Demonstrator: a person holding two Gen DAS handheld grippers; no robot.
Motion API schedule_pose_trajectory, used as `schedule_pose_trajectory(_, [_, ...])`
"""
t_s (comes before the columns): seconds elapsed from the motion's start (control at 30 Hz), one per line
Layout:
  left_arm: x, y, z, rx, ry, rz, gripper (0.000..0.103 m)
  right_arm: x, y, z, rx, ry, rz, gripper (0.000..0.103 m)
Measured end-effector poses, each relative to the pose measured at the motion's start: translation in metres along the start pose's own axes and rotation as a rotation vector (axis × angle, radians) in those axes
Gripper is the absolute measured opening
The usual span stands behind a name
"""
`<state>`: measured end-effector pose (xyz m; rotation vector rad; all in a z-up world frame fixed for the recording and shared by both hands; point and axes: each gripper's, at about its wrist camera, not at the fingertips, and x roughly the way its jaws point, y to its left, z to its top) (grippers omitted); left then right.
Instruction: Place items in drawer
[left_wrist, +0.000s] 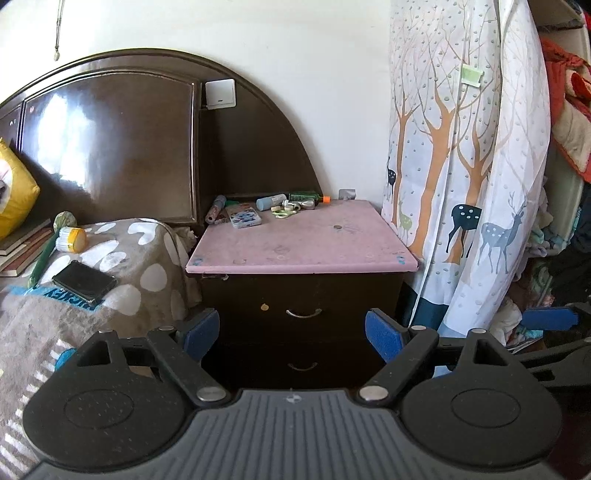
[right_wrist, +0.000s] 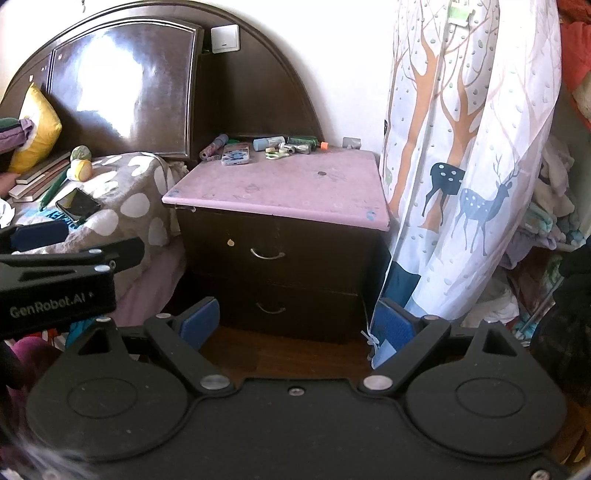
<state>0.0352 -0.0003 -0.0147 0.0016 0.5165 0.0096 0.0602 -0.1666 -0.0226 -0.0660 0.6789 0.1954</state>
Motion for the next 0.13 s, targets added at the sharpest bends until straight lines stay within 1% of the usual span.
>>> schedule_pose_trajectory(0.13, [-0.0007,0.0025,-0.0023,-0.019,0.008,-0.024,0.086,0.0013,-0.0012,-0.0031,-0.001,0.006,-0.001,0.093])
